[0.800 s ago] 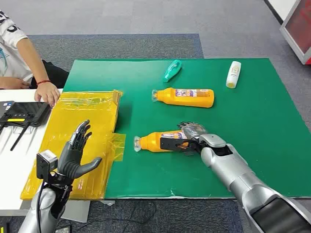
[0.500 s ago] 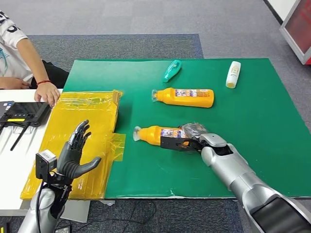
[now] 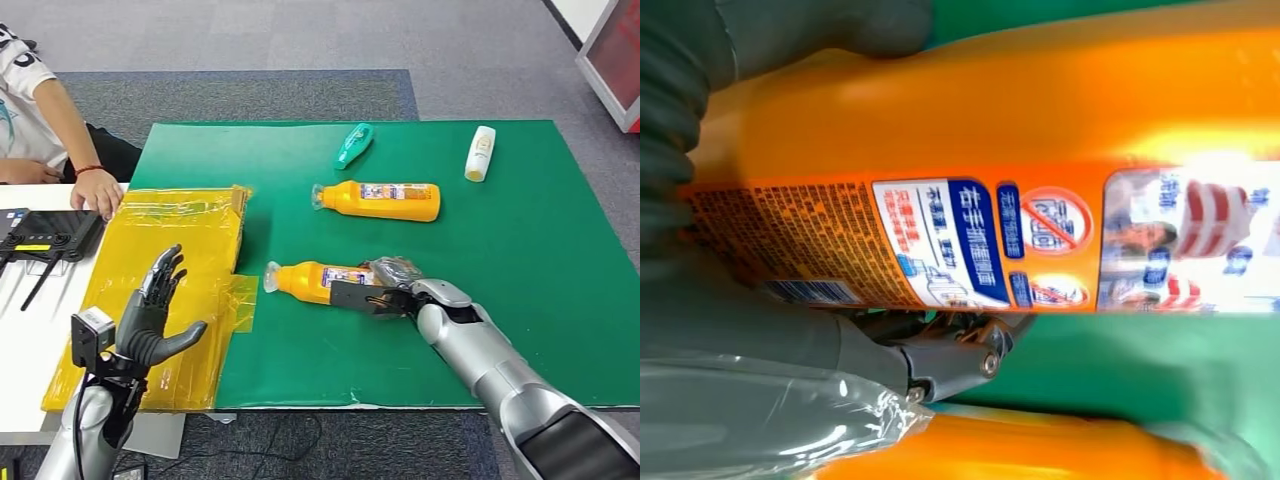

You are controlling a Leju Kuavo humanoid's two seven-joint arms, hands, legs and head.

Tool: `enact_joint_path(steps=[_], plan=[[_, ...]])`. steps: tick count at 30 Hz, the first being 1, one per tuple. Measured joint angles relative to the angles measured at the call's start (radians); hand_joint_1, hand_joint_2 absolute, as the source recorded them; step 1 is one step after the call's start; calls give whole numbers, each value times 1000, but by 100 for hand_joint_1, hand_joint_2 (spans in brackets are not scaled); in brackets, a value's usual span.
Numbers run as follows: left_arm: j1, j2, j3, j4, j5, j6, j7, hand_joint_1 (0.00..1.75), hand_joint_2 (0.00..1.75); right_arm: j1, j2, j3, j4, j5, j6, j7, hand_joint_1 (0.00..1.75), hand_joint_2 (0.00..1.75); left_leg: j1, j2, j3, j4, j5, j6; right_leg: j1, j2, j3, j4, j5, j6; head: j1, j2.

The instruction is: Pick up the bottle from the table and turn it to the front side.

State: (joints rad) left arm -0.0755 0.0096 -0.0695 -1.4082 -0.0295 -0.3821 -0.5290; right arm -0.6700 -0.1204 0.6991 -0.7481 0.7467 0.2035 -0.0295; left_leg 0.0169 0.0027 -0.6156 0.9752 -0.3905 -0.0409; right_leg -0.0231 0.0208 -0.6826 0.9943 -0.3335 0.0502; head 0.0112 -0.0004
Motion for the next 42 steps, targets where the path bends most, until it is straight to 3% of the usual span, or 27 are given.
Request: enact_joint_path(steps=[6, 12, 24, 28, 33, 42], plan=[[-13, 8, -2, 12, 23, -15, -27, 0, 175, 110, -44, -103, -71, -254, -3, -267, 175, 175, 0, -1, -1, 0, 0, 0, 0, -1, 0, 0, 0, 1, 0, 0], [-14, 18, -5, 23, 37, -14, -40, 0, 175, 233, -64, -238, -177, -421, 2, -401, 175, 175, 0, -1, -2, 0, -1, 1, 0, -1, -1, 0, 0, 1, 0, 0], [-18, 19, -26, 34, 48, -11, -46, 0, 175, 351, -22, -399, -276, -625, 128, -501, 175, 175, 0, -1, -2, 0, -1, 0, 0, -1, -1, 0, -1, 1, 0, 0], [-27, 19, -36, 38, 50, -13, -46, 0, 175, 374, 17, -428, -296, -726, 219, -546, 175, 175, 0, -1, -2, 0, -1, 0, 0, -1, -2, 0, 0, 1, 0, 0], [-72, 16, -75, 44, 47, -16, -35, 0, 175, 390, 92, -428, -326, -770, 287, -557, 175, 175, 0, -1, -2, 0, -1, 0, 0, -1, -2, 0, 0, 0, 0, 0], [-168, 7, -149, 62, 61, 2, -12, 0, 175, 391, 174, -382, -328, -788, 287, -564, 175, 175, 0, -1, -2, 0, 0, 0, 0, -1, -1, 0, 0, 1, 0, 0]])
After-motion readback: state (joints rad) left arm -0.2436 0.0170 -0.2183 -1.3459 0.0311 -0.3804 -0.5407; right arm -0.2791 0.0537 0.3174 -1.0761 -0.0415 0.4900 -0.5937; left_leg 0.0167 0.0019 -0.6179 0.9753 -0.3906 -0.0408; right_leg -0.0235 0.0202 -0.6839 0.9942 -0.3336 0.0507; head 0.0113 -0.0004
